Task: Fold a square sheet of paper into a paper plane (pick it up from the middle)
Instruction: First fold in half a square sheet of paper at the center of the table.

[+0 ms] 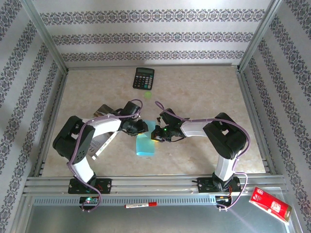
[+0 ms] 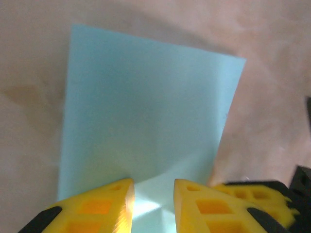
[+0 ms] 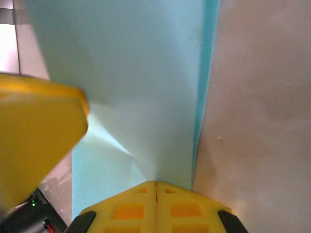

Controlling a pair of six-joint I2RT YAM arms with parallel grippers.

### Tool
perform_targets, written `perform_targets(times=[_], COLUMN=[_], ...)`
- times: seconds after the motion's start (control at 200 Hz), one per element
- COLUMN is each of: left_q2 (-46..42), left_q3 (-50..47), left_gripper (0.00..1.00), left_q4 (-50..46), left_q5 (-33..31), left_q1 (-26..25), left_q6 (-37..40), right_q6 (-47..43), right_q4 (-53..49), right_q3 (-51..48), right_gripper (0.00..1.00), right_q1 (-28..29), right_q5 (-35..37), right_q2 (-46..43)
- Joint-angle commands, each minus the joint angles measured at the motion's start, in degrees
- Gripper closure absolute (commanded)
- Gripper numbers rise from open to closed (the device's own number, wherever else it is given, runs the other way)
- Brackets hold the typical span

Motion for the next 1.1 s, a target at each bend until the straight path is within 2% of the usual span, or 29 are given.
perform_targets(times=[0.0,0.175,0.415,0.67,0.859,1.094], left_q2=[2.2,2.3,-0.4,5.5,10.0,7.8], left_q3=[0.6,1.7,2.4,4.2,6.4,7.5], left_gripper=[0.72,0.69,0.62,0.65,0.65,0.63], left_q4=[2.4,2.7,5.9,6.5,3.6,3.0], left_q5=[1.2,3.7,10.1,8.9,6.5,7.3], left_q1=[2.4,4.9,5.1,7.5,8.2,11.2], left_q6=[2.7,3.7,1.8,1.9,5.0,6.5], right_q6=[-1.7,-1.6,-1.9,-2.2,-2.3,-2.4], right_q4=[-11.2,-11.3,-11.6,-11.6,-11.9,-12.3], right_q3=[-4.3,-4.9,-4.4,-4.1,-4.5,-5.1], right_gripper=[1.0,1.0,1.0,1.0,1.0,1.0], right_q1=[0.1,0.1,0.0,-0.1,-0.4,-0.4], right_q5=[11.4,11.7,11.8,11.5,11.6,11.8], right_q2=[5.7,5.4,5.4,5.6,5.7,5.1])
